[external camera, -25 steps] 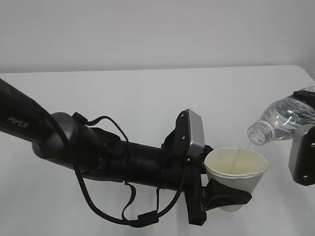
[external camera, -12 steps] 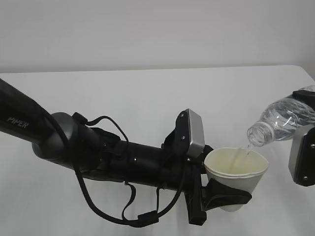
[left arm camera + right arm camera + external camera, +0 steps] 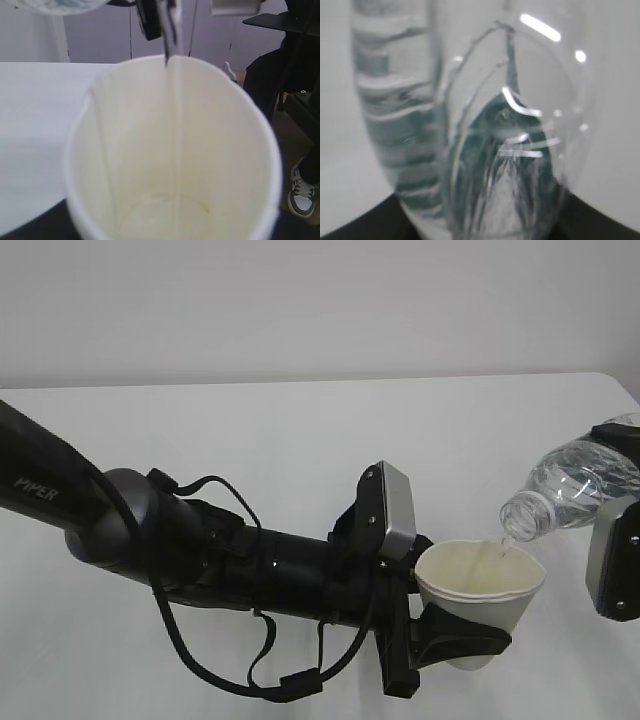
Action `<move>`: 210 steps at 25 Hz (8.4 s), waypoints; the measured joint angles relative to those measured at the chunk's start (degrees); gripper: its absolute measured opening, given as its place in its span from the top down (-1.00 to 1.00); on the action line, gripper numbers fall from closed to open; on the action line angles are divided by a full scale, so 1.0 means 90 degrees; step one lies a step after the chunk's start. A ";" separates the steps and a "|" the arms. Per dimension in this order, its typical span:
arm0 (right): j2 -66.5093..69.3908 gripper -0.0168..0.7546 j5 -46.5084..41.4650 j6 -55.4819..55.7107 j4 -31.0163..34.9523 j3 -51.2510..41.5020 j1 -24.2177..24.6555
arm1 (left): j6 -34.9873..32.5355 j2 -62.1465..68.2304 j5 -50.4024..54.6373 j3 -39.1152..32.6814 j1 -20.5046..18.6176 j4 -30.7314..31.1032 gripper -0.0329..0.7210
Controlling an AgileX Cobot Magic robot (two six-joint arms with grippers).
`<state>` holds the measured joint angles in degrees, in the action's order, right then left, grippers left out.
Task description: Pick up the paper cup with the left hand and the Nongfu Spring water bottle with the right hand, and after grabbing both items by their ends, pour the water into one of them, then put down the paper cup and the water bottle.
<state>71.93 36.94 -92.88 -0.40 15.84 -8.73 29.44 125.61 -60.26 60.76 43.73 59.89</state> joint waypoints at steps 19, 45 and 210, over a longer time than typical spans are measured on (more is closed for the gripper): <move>0.0000 0.03 0.0014 -0.0004 0.0044 0.0000 0.0000 | 0.0000 0.0000 0.0000 0.0000 0.0000 0.0000 -0.11; 0.0000 0.03 0.0014 -0.0014 0.0044 0.0000 0.0000 | 0.0000 0.0000 0.0000 0.0000 0.0000 0.0000 -0.11; 0.0000 0.03 0.0222 -0.0254 0.0044 0.0000 0.0000 | 0.0000 0.0000 0.0144 0.0000 0.0000 -0.0172 -0.11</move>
<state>71.93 38.93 -95.17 0.00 15.84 -8.73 29.44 125.61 -58.96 60.76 43.73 58.34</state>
